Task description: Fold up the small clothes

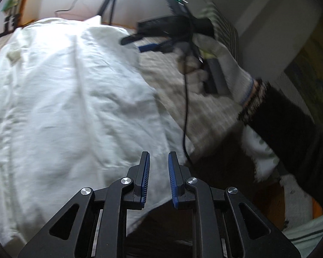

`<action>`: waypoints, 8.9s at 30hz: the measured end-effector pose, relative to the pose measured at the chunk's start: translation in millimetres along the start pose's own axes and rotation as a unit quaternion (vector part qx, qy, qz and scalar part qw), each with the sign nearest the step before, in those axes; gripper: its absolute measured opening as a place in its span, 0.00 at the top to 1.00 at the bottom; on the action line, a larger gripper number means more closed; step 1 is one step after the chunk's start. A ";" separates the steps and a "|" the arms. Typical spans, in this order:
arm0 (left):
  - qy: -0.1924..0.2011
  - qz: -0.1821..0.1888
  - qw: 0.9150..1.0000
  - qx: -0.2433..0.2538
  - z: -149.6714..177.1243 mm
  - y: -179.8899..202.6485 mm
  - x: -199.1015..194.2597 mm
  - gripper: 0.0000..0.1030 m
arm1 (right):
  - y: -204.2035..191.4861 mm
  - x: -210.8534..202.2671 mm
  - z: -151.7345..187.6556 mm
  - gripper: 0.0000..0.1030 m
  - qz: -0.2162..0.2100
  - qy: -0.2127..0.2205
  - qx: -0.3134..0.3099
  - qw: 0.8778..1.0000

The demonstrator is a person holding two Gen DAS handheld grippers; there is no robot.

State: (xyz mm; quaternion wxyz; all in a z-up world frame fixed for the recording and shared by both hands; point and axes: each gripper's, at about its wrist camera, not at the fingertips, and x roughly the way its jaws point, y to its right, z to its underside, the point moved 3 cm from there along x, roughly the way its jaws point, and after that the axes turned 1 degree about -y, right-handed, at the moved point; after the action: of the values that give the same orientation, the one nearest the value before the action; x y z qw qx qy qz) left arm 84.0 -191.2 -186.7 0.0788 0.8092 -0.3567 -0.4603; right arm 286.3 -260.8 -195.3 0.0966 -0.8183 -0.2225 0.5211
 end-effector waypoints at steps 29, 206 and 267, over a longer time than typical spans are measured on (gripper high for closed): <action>0.023 -0.080 0.995 -0.055 11.8 -71.0 -46.4 0.64 | -28.5 -50.8 205.7 0.85 -0.096 -0.021 -0.001 0.995; 0.106 -0.119 0.985 -0.062 31.9 -89.4 -106.1 0.58 | -125.1 -20.2 165.7 0.62 -0.088 -0.023 -0.079 0.993; 0.093 0.040 0.969 -0.227 -21.2 -196.7 -166.1 0.91 | -88.2 -31.8 115.8 0.92 -0.326 0.083 0.156 0.929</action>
State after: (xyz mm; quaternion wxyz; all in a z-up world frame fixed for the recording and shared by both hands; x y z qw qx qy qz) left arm 146.7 56.7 -150.0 0.3115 0.7947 -0.2661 -0.4479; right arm 147.9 -206.3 -185.8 0.4056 -0.7157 -0.3841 0.4193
